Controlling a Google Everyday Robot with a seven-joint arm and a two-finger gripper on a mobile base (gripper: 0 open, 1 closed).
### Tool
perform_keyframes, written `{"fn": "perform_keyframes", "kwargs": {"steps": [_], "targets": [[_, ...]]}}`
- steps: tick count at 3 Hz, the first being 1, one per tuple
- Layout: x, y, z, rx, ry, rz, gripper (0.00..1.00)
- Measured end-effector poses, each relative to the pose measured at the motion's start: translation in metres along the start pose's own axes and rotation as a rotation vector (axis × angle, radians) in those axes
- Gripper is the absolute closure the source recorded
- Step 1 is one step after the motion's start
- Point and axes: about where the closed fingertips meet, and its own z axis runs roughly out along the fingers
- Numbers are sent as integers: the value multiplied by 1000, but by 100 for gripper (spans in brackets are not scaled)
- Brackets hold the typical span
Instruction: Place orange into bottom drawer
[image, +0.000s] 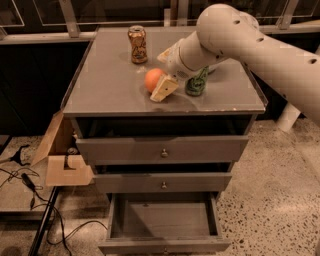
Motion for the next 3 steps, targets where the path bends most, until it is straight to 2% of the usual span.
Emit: {"fn": "perform_keyframes", "kwargs": {"steps": [2, 3], "targets": [[8, -5, 27, -33, 25, 28, 28], [8, -5, 27, -33, 25, 28, 51]]}}
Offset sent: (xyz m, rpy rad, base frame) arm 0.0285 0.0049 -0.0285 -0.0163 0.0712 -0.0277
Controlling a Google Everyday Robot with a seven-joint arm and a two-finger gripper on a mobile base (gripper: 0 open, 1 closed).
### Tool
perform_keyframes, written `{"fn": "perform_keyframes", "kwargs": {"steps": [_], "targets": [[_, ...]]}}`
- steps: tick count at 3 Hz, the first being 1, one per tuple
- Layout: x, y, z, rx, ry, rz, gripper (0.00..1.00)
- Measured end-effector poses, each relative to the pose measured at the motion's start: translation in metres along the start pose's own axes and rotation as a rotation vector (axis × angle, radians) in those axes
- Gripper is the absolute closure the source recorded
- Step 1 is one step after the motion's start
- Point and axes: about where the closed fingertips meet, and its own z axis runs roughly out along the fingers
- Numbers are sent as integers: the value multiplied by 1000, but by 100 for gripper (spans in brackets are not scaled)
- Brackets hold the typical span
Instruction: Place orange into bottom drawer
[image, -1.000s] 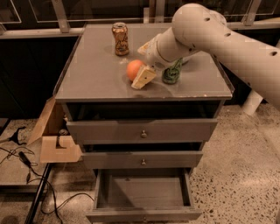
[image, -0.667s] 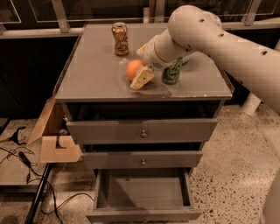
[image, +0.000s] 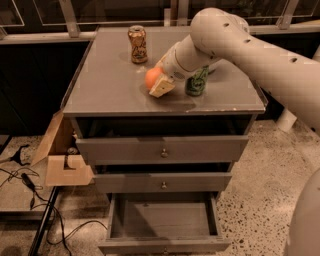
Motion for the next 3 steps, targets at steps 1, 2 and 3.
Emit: {"fn": "perform_keyframes", "kwargs": {"steps": [1, 2, 3], "targets": [[0, 0, 0, 0, 0, 0, 74], [-6, 10, -8, -2, -25, -23, 97], [-13, 34, -30, -3, -99, -51, 100]]}}
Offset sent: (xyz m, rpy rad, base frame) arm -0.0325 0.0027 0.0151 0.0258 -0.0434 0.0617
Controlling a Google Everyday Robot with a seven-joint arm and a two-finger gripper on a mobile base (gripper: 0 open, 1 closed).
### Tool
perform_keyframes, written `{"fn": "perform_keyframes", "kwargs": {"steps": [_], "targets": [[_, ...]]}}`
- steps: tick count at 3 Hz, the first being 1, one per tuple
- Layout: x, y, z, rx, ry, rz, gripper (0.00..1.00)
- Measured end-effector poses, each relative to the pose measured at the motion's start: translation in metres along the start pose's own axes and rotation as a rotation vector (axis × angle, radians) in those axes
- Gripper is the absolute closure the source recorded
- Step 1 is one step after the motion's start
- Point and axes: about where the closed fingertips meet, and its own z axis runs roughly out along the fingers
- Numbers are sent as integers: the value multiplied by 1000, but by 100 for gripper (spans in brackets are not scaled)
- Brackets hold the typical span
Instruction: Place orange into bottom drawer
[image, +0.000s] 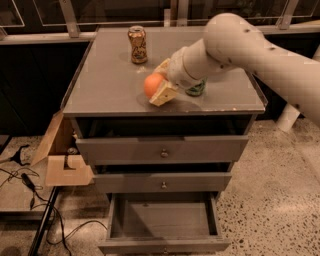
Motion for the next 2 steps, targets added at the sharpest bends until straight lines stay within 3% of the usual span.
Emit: {"fn": "perform_keyframes", "kwargs": {"steps": [1, 2], "targets": [[-7, 46, -36, -17, -81, -1, 100], [-7, 112, -76, -92, -135, 88, 100]]}}
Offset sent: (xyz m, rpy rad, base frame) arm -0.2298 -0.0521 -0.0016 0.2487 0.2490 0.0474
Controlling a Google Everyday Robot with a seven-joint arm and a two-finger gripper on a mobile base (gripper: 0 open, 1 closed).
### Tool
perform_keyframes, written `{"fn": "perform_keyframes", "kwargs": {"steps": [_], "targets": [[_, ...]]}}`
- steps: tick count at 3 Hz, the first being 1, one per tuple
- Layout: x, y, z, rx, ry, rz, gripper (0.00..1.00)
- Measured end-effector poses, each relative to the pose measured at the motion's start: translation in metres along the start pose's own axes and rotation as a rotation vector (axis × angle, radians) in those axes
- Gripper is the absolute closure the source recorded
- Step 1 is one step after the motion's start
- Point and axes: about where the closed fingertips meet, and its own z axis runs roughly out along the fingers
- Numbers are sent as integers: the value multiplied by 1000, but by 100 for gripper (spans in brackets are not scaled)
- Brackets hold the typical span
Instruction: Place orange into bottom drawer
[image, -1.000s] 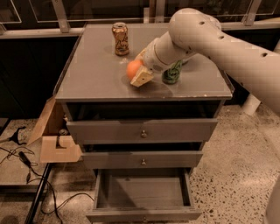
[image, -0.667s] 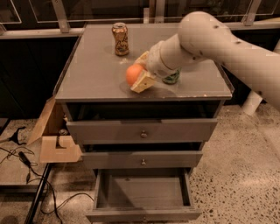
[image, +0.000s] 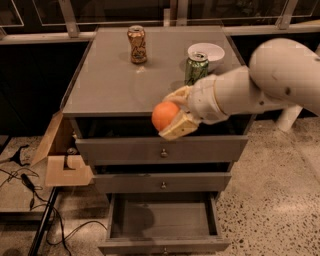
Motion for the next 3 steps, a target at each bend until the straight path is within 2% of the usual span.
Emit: {"fn": "perform_keyframes", "kwargs": {"steps": [1, 2, 3], "targets": [[10, 3, -15, 20, -10, 49, 100], [10, 19, -8, -4, 3, 25, 100], [39, 57, 13, -27, 7, 50, 100]]}}
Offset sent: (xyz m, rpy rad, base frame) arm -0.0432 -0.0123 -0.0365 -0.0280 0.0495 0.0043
